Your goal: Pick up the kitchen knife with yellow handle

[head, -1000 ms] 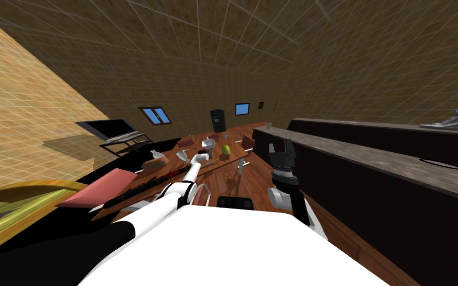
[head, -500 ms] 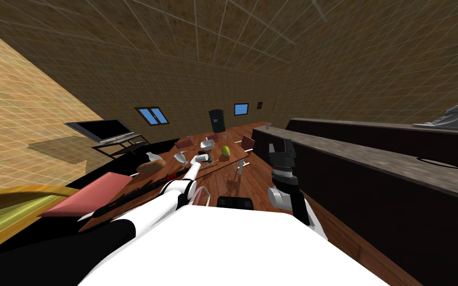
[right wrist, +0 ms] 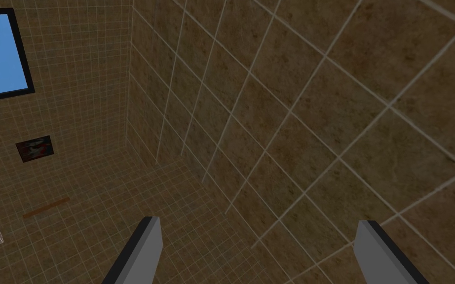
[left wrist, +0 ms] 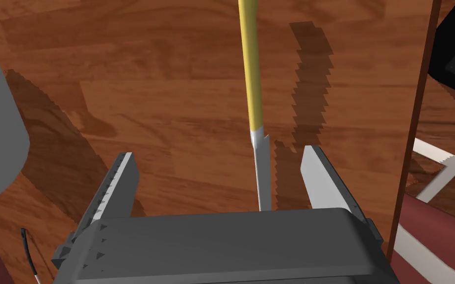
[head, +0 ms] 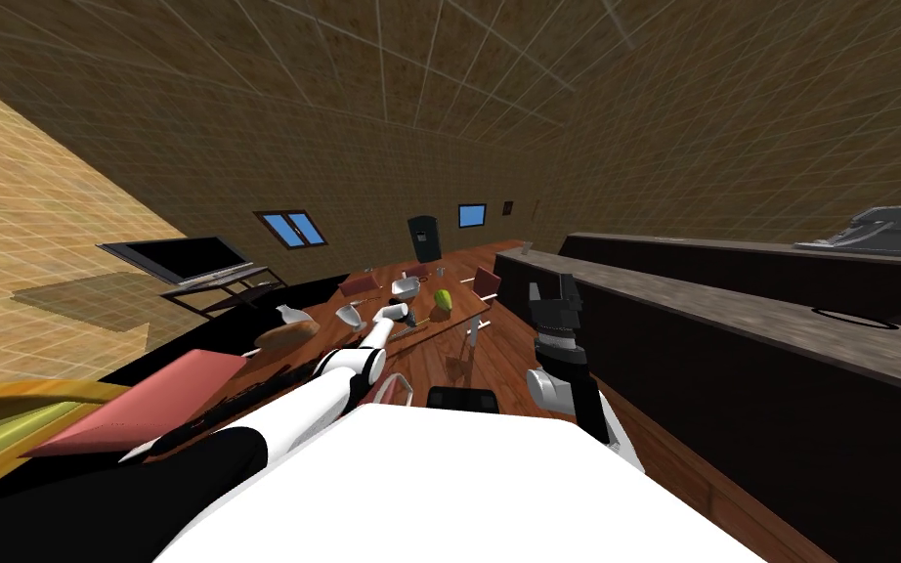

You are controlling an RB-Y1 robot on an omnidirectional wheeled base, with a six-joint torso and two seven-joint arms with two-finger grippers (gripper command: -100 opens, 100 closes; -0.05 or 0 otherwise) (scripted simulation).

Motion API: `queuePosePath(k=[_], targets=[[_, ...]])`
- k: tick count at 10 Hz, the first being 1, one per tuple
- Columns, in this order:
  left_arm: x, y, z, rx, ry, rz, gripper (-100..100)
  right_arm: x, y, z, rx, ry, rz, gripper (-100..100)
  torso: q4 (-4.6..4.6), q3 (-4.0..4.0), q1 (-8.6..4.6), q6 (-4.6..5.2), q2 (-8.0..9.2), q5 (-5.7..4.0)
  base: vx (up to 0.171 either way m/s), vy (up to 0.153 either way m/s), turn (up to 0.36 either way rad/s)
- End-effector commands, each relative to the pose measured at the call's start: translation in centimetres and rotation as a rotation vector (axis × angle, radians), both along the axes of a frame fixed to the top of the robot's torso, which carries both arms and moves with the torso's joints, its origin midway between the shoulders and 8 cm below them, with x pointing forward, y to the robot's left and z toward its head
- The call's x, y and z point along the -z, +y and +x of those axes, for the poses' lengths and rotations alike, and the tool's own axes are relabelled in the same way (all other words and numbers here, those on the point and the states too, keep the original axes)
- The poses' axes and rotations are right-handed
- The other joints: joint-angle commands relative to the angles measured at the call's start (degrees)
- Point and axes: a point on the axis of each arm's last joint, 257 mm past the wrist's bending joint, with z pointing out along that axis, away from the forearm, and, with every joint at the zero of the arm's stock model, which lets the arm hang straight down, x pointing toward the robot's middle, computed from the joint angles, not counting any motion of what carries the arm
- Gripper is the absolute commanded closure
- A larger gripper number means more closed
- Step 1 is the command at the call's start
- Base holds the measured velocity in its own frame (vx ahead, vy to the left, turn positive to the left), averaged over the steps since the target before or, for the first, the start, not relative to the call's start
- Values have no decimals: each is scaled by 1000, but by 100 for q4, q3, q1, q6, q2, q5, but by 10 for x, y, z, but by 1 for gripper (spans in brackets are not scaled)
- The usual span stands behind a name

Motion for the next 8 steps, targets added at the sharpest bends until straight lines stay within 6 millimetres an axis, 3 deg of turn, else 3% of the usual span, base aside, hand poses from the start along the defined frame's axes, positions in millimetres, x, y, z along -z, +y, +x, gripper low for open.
queuePosePath(k=[1,3,4,5,6,8], targets=[[20,1,-24,-31,90,-36,-100,0,0,0,0,0,0,0,0,0,0,0,0,0,102,64,-89],[34,1,-45,-50,167,-62,-100,0,0,0,0,0,0,0,-2,-3,8,-3,-2,3,70,40,-34],[34,1,-45,-50,167,-62,-100,0,0,0,0,0,0,0,-1,-1,1,-1,0,1,46,24,-30],[42,2,-60,-68,220,-84,-100,0,0,0,0,0,0,0,1,3,-3,-2,7,0,49,35,-48],[42,2,-60,-68,220,-84,-100,0,0,0,0,0,0,0,1,4,1,-2,8,1,43,32,-31],[56,5,-87,-101,310,-119,-100,0,0,0,0,0,0,0,1,4,4,-2,7,1,67,49,-64]])
